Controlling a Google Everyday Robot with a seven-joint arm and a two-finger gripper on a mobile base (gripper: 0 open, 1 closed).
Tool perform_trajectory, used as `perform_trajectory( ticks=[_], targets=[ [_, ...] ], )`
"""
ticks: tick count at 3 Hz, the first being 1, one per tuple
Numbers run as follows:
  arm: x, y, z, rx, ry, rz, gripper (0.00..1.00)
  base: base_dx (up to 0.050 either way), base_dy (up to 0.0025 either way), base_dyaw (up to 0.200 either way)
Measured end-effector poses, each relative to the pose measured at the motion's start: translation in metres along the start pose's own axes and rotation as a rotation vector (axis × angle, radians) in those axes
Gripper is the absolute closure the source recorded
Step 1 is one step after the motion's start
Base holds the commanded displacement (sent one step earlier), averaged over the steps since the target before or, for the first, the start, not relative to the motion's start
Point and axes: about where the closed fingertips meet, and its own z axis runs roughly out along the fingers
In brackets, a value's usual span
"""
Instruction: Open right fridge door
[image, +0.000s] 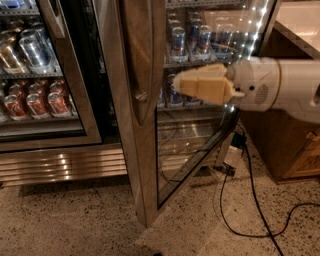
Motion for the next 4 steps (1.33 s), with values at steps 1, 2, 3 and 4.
perform_trajectory(
  ticks=[1, 2, 3, 4],
  targets=[
    [0.09, -0.024, -0.005, 0.037, 0.006, 0.152, 1.0, 0.0, 0.0, 0.0],
    [0.14, -0.037, -0.008, 0.03, -0.019, 0.193, 1.0, 0.0, 0.0, 0.0],
    [0.137, 0.023, -0.006, -0.045, -0.089, 0.158, 1.0, 0.0, 0.0, 0.0],
    [0.109, 0.131, -0.001, -0.129, -0.116, 0.09, 1.0, 0.0, 0.0, 0.0]
  ],
)
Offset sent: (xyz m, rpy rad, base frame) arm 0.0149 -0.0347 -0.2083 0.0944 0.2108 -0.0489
